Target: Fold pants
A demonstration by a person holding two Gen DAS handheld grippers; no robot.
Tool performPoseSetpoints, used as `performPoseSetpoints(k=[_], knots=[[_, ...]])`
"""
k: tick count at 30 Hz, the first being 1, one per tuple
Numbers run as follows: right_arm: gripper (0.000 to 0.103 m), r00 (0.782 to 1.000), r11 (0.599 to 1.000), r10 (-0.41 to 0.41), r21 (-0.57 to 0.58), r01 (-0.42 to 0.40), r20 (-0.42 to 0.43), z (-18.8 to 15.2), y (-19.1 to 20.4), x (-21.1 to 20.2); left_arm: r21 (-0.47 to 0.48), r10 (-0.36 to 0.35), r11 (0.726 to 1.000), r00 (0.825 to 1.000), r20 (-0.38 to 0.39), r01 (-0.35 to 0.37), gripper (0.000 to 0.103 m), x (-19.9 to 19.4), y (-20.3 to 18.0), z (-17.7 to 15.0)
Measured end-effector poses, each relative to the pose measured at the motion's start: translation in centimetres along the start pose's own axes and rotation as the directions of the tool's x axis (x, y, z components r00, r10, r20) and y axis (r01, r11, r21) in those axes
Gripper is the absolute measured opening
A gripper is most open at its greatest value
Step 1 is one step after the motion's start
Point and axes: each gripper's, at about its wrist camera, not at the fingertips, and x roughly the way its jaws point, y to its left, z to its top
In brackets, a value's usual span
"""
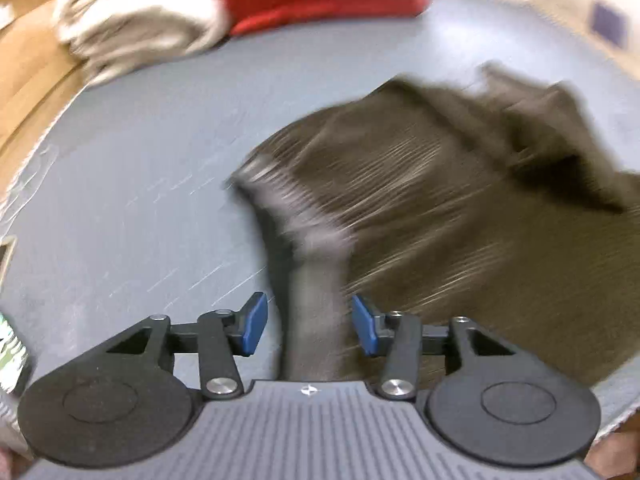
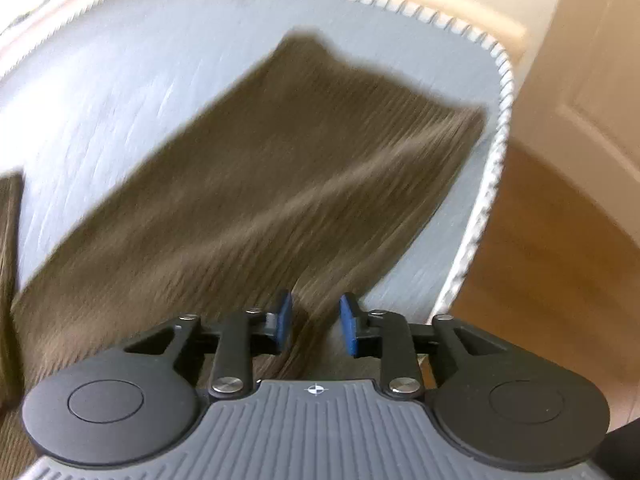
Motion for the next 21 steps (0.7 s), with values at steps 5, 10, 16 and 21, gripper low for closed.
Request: performPoseSetpoints(k=[5, 10, 16, 21], knots=[[0.03, 0.969, 0.996, 0.073, -0.076, -0.056, 0.237, 1.7, 1.6, -4.8, -0.083, -0.289, 0.957, 0.908, -0.305, 0.277, 0.059, 4.6, -2.2, -1.9], [0.045, 0.86, 0.897, 0.415, -0.292, -0.331, 0.299, 3.3, 5.4, -10.6, 0.066, -0.199, 0.971, 0.934, -0.298, 0.228, 0.06, 3.3, -4.9, -1.5], [0.059, 0.71, 0.65, 0.692, -0.541, -0.534, 0.131, 4.7, 11.3, -15.7, -0.012, -0.29, 0.956, 0.938, -0.189, 0.293, 0.063, 0.8, -5.8, 1.4], [0.059, 0.701, 0.597, 0.713, -0.555, -0.579, 0.036, 5.4, 15.5, -14.0, 0.006, -0.284, 0.957, 0.944, -0.165, 0.289, 0.066, 1.5, -8.8, 2.0]])
